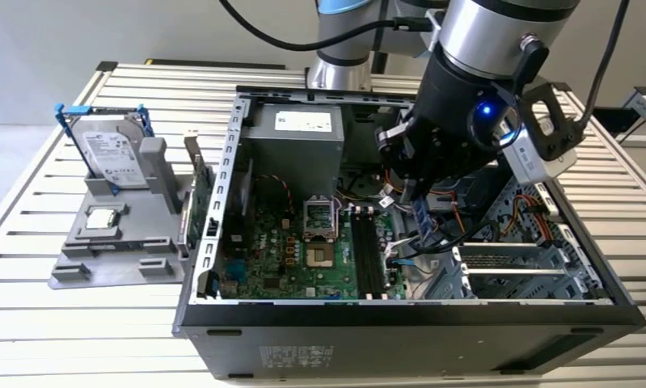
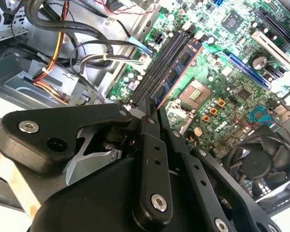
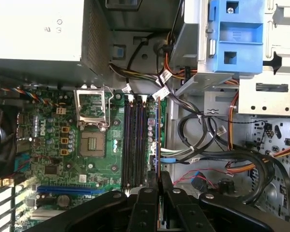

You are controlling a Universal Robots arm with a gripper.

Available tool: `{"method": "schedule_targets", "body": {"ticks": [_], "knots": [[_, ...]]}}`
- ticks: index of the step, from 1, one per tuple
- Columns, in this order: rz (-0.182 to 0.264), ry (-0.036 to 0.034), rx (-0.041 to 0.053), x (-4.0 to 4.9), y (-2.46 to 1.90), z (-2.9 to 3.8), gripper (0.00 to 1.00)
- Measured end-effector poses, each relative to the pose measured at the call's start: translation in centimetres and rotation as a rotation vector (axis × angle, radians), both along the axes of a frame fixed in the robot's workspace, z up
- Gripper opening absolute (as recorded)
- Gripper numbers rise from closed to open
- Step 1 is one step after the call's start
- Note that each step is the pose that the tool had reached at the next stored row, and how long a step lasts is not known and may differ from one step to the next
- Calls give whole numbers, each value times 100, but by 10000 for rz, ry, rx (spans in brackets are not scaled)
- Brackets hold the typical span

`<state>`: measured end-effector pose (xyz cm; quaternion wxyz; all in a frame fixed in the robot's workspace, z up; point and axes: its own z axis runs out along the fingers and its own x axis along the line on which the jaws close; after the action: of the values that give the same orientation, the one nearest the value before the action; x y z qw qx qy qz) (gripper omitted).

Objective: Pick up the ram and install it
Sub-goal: 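Insert the ram into the slot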

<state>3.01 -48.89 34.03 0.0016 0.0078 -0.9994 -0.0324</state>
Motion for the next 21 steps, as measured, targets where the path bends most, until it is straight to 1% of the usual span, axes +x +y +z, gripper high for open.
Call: {"method": "schedule_targets", "body": {"ticks": [13, 21], "knots": [[2, 0, 0, 1, 0, -23, 0], [-52, -2, -2, -1, 0, -67, 0]]}}
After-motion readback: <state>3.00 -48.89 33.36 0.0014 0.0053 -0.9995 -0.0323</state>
